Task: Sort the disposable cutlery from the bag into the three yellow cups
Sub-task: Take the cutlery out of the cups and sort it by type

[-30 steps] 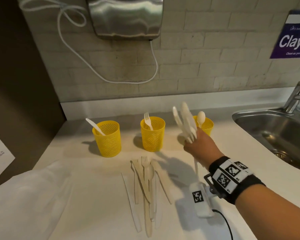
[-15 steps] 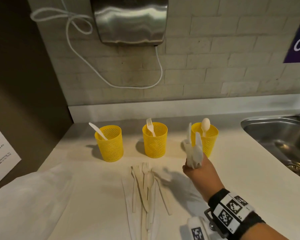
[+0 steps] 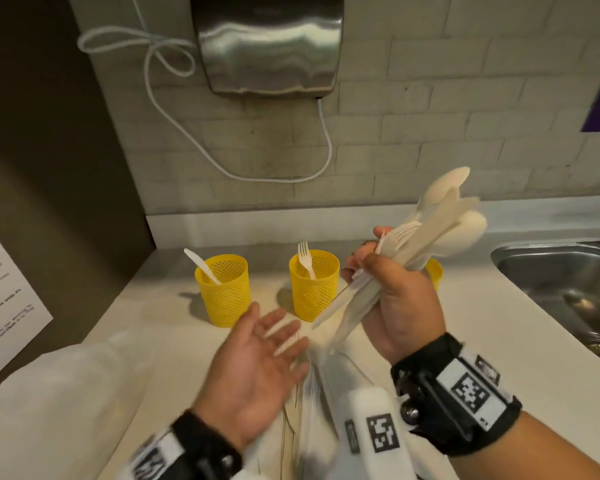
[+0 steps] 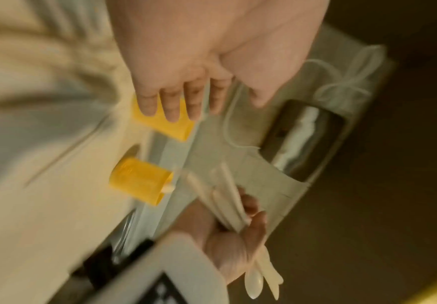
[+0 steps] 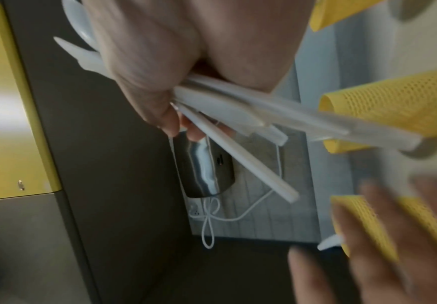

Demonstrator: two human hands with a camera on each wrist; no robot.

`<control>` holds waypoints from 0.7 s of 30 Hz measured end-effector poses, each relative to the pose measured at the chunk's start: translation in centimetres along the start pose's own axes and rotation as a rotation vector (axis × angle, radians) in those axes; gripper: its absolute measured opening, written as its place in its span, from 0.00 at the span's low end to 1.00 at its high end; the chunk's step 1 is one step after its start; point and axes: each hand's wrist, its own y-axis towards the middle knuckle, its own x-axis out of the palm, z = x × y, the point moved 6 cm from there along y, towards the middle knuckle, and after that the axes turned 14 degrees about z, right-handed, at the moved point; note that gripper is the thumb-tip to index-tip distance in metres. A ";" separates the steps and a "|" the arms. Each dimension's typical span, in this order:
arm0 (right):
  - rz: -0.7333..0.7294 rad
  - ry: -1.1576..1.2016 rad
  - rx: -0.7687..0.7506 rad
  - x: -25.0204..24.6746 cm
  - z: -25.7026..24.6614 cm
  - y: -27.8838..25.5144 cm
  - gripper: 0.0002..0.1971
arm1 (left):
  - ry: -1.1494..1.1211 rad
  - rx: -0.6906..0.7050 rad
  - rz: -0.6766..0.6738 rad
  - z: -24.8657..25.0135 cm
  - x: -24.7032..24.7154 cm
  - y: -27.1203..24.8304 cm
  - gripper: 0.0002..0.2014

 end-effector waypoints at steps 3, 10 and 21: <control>0.039 -0.138 0.017 -1.0 2.4 -1.5 0.15 | -0.102 -0.183 -0.026 -3.1 2.1 1.9 0.30; 0.042 -0.301 0.333 -4.4 7.1 -3.7 0.16 | 0.132 -0.175 -0.170 -4.8 3.2 1.3 0.18; -0.342 -0.595 0.404 -2.9 7.6 -4.3 0.13 | 0.586 0.450 -0.049 0.3 3.0 2.2 0.09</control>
